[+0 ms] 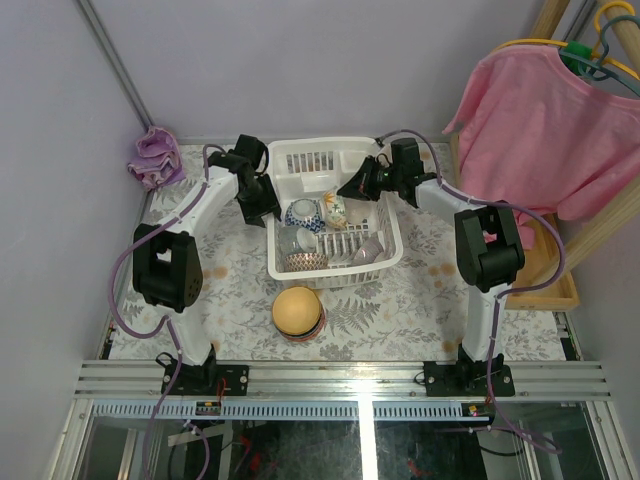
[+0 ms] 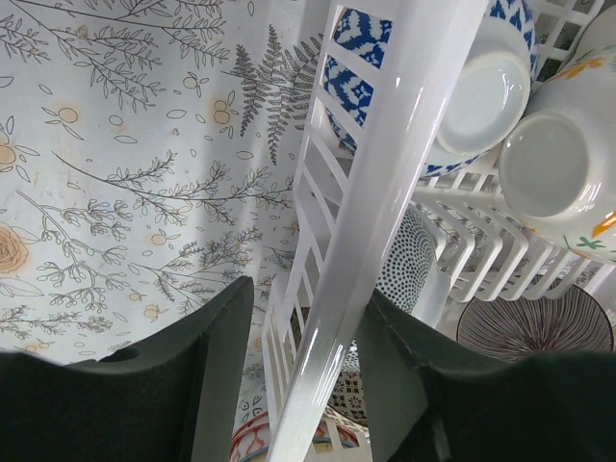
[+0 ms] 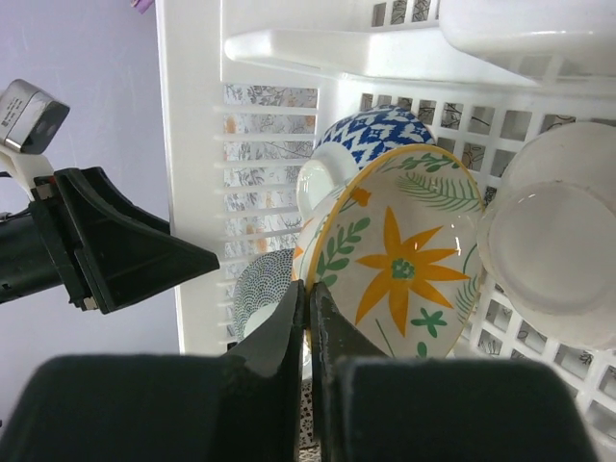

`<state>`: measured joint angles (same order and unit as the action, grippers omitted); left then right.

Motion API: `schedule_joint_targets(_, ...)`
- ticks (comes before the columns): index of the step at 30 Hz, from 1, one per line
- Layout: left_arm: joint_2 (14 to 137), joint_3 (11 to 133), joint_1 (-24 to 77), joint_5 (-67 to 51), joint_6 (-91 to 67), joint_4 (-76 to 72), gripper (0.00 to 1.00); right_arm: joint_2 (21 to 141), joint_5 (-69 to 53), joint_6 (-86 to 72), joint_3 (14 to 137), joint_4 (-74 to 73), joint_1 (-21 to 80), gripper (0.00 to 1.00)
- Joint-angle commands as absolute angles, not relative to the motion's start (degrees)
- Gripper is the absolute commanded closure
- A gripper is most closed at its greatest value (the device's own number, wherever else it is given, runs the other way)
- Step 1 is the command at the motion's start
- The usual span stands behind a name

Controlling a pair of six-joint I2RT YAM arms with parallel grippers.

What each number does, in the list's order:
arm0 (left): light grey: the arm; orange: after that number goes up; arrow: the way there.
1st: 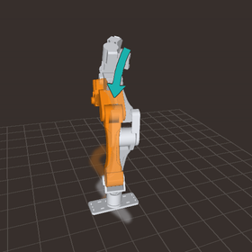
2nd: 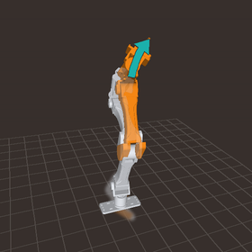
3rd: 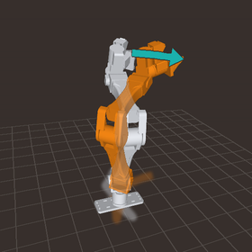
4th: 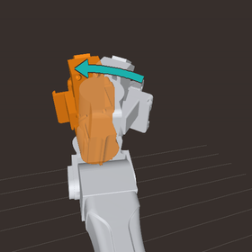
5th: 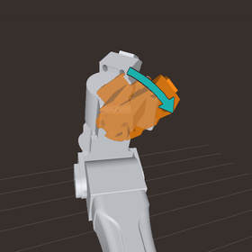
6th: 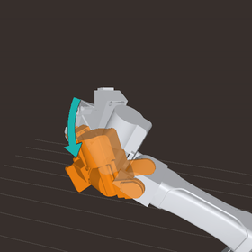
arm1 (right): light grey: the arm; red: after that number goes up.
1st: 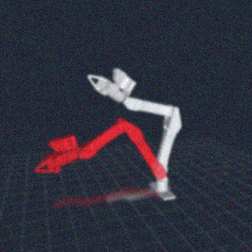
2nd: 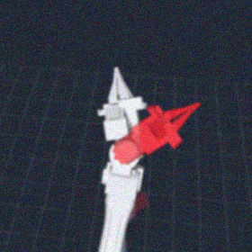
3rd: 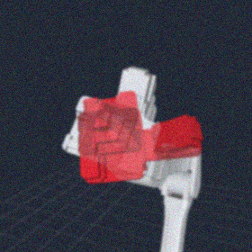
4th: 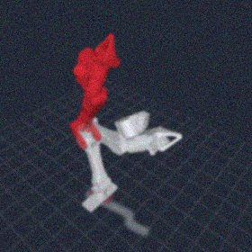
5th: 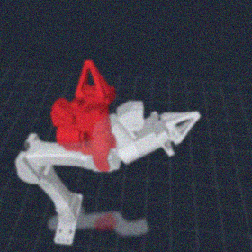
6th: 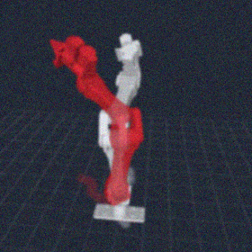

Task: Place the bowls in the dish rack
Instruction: Adjust the bowl in the dish rack.

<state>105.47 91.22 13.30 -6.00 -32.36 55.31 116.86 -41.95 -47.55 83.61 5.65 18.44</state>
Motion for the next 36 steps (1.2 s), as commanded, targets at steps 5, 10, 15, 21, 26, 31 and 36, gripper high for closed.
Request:
schedule_joint_targets(5, 106.28, 94.25, 12.92, -3.29, -31.46, 56.7, 0.56, 115.97, -37.73, -43.38, 83.6, -0.26, 19.03, 1.0)
schedule_joint_targets(10, 106.49, 94.49, 12.94, -3.2, -31.44, 56.78, 0.56, 115.71, -34.43, -39.73, 84.44, -5.55, 19.07, 0.98)
schedule_joint_targets(15, 106.54, 94.31, 12.9, -3.33, -31.51, 56.78, 0.56, 115.6, -30.39, -35.59, 86.56, -12.07, 19.04, 0.95)
schedule_joint_targets(21, 106.81, 94.22, 12.96, -3.54, -31.74, 56.83, 0.56, 115.74, -26.65, -32.69, 87.97, -16.2, 19.03, 0.89)
schedule_joint_targets(26, 106.83, 94.22, 12.92, -3.51, -31.82, 56.78, 0.56, 115.82, -24.47, -31.9, 88.23, -18.06, 19.05, 0.83)
schedule_joint_targets(31, 106.97, 94.22, 12.92, -3.6, -31.88, 56.78, 0.56, 115.89, -22.0, -30.48, 89.41, -20.68, 19.04, 0.78)
schedule_joint_targets(36, 107.07, 94.22, 12.92, -3.72, -31.99, 56.74, 0.56, 115.62, -19.31, -29.83, 90.06, -22.92, 19.05, 0.73)
